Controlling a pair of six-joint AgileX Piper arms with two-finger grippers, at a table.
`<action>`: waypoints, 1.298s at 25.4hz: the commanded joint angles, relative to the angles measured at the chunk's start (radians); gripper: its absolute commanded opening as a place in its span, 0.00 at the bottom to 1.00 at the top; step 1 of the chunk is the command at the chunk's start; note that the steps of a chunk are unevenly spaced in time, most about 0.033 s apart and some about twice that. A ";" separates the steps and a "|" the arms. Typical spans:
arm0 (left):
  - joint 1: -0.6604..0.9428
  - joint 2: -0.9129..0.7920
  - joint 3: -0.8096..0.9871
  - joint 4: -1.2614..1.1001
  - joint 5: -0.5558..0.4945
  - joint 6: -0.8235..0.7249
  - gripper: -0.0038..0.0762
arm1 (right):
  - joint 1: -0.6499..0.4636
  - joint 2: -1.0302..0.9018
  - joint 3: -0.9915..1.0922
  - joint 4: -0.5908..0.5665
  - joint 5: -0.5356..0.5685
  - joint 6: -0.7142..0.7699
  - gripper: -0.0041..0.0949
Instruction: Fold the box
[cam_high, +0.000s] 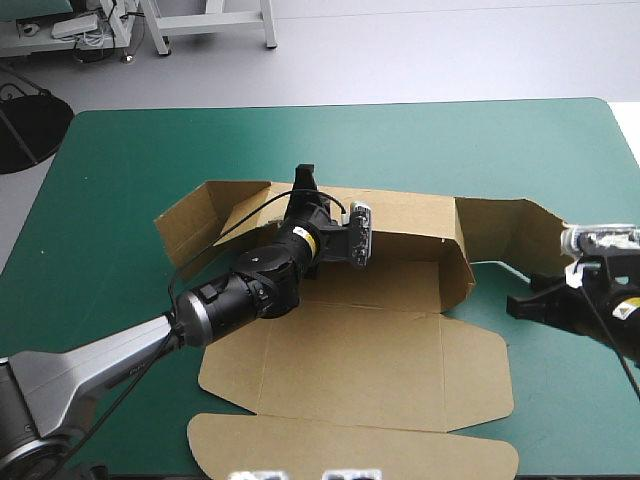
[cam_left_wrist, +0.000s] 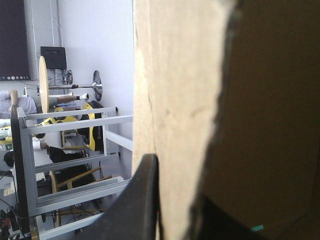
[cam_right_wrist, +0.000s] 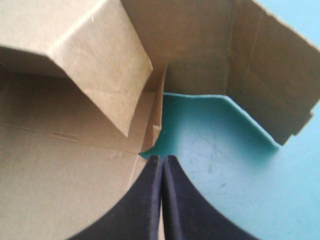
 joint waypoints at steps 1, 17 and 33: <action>-0.001 -0.016 0.010 -0.068 0.082 -0.019 0.04 | 0.002 0.077 -0.131 0.057 -0.053 -0.022 0.02; -0.001 -0.016 0.010 -0.070 0.079 -0.021 0.04 | 0.002 0.584 -0.654 0.092 0.011 -0.057 0.02; -0.001 -0.016 0.010 -0.072 0.083 -0.150 0.04 | 0.089 0.920 -0.788 -0.079 0.213 -0.041 0.02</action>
